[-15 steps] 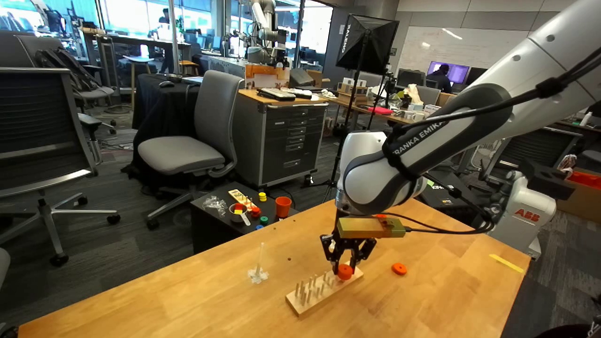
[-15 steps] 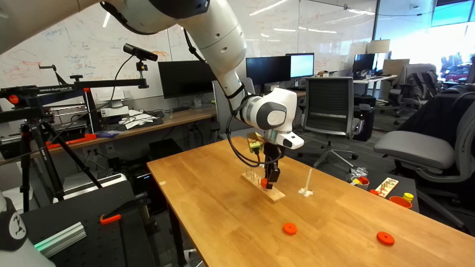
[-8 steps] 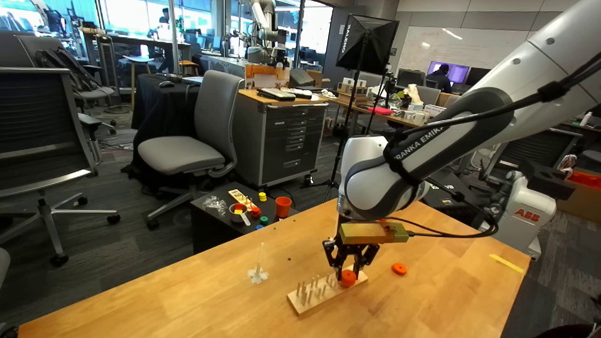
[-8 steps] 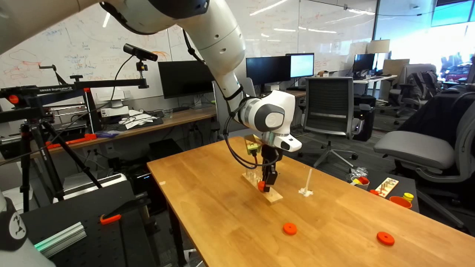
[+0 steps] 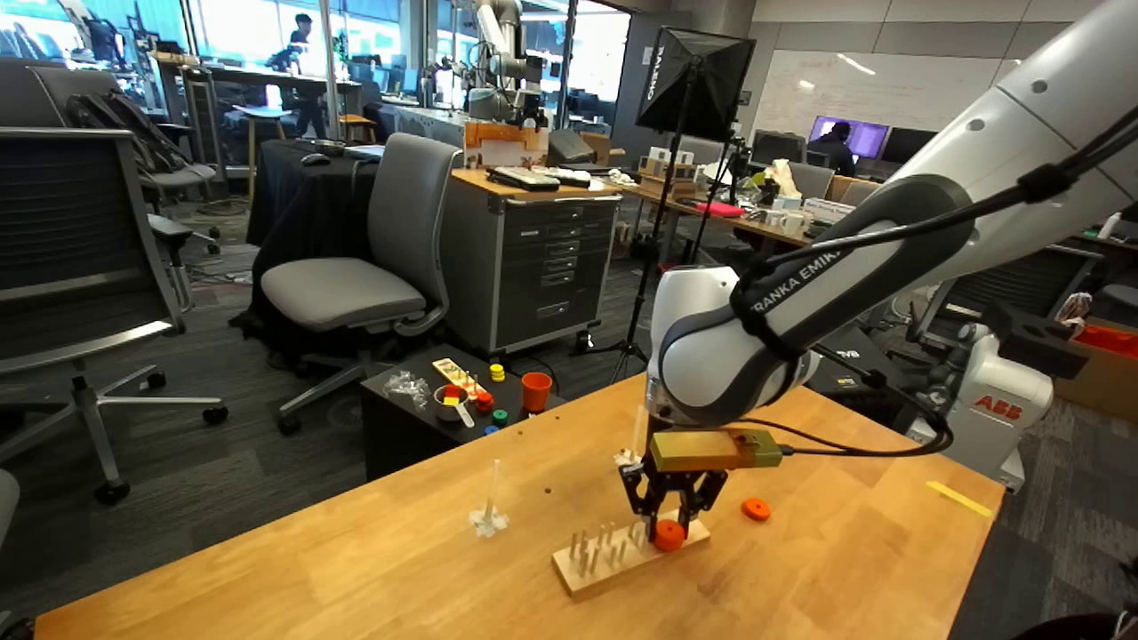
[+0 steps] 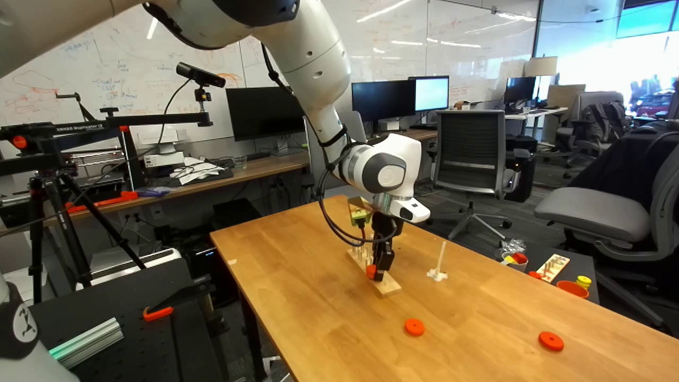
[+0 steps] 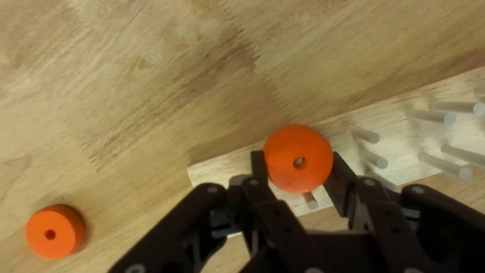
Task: Attach the orange discs to the rods on the wooden rack
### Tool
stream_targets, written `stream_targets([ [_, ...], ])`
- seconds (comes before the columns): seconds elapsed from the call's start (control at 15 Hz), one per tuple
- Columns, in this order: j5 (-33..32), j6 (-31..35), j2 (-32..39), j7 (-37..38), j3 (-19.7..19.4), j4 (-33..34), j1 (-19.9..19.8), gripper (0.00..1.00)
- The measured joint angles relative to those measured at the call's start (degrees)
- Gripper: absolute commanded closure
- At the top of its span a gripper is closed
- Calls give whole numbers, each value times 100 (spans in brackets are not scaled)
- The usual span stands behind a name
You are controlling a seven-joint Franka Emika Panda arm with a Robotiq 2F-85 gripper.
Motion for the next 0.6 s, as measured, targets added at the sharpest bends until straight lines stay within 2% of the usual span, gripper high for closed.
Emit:
stream_targets([
  [0.07,0,0,-1,0,-8,-7,-2,51],
  [0.13,0,0,-1,0,-15,-8,-6,32],
  [0.2,0,0,-1,2,-23,-9,-10,27],
  [0.4,0,-2,11,5,-56,-34,-29,2],
  [0.6,-45,-2,18,5,-114,-39,-39,0],
])
